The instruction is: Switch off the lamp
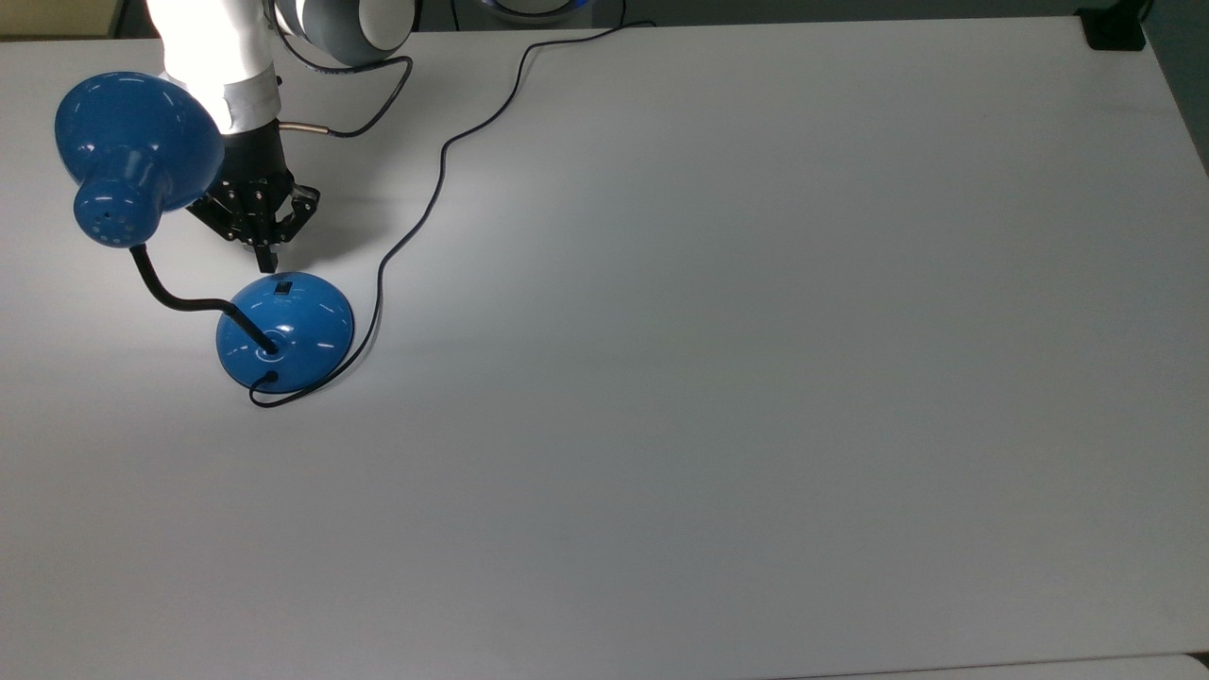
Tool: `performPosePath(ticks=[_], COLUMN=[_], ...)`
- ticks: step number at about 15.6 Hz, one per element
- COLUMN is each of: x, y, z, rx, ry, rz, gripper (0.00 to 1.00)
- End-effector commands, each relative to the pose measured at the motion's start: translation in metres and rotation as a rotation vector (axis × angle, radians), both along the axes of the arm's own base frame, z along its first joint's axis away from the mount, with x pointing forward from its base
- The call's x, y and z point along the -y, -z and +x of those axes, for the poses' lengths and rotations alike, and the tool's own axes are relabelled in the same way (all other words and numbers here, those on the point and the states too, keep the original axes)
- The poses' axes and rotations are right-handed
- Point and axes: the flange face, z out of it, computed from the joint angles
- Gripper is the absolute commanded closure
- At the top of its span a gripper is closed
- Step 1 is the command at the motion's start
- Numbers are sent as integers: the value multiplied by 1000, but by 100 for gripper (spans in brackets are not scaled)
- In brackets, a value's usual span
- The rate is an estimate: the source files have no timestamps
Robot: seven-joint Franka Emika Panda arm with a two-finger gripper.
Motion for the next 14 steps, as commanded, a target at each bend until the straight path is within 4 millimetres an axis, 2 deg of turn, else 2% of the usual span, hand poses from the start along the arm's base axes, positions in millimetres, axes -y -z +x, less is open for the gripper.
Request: performPosePath(ticks=[1,10,12,14], x=[-2,-7,-7,-6], y=[1,8,15,11], z=[1,5,7,10], rx=[28,34,35,49], ry=[30,38,44,61], rz=[22,33,29,31], gripper=[100,100,100,100])
